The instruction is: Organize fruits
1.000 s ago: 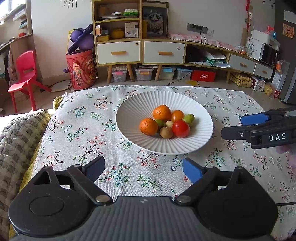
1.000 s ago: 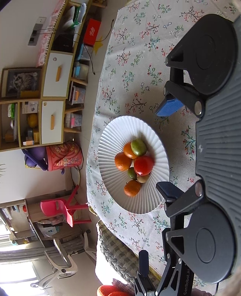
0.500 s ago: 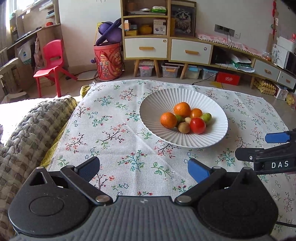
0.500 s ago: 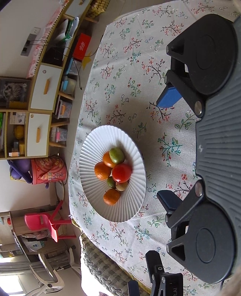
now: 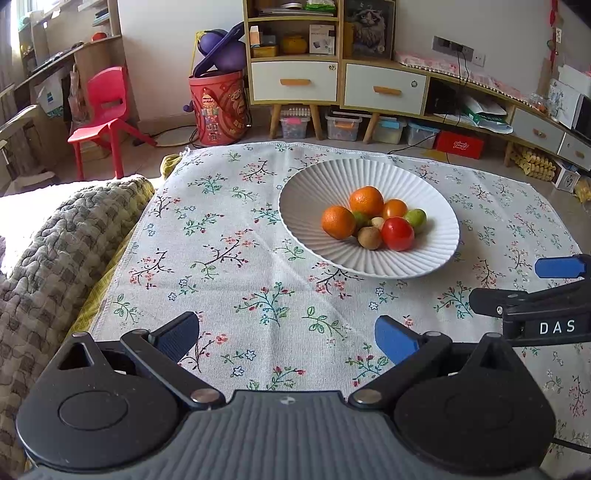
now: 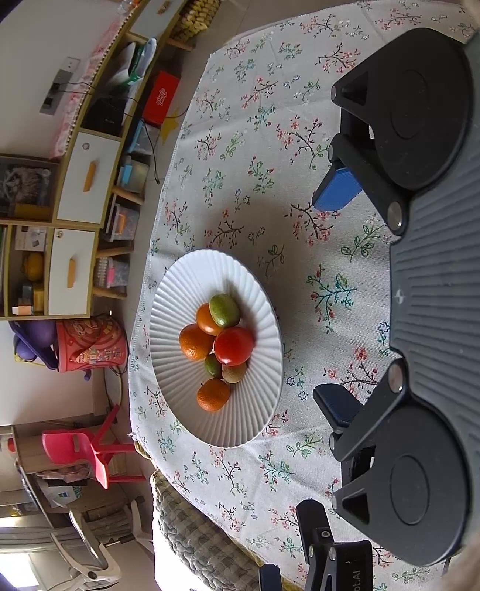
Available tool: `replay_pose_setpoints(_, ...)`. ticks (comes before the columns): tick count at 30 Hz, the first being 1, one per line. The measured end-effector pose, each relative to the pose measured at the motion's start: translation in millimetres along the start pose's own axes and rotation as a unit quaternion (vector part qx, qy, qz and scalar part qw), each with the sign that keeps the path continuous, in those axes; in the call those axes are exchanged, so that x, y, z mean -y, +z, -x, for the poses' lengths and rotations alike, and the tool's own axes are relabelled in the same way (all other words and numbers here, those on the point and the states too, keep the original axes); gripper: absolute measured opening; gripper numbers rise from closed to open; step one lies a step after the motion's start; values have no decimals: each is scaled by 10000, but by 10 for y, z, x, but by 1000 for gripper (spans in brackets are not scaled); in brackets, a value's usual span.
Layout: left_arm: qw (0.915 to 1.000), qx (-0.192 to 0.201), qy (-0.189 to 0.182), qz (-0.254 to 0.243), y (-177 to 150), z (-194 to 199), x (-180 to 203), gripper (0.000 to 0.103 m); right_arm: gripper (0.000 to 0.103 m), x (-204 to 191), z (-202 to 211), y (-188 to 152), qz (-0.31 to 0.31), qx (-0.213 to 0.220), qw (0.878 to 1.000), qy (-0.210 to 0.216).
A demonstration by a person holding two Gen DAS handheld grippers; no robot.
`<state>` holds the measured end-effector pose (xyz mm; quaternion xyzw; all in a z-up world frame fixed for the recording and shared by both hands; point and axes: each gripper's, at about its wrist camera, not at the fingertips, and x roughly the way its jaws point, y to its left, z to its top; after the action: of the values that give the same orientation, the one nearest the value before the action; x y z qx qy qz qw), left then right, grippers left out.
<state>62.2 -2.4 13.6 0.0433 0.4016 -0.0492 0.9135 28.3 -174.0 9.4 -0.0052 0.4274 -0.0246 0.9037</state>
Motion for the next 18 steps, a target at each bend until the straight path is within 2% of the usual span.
replay_pose_setpoints(18,10000,5,-19,2,-5,6,-1,92,101,3,-4,-3,0,-16,10000,21)
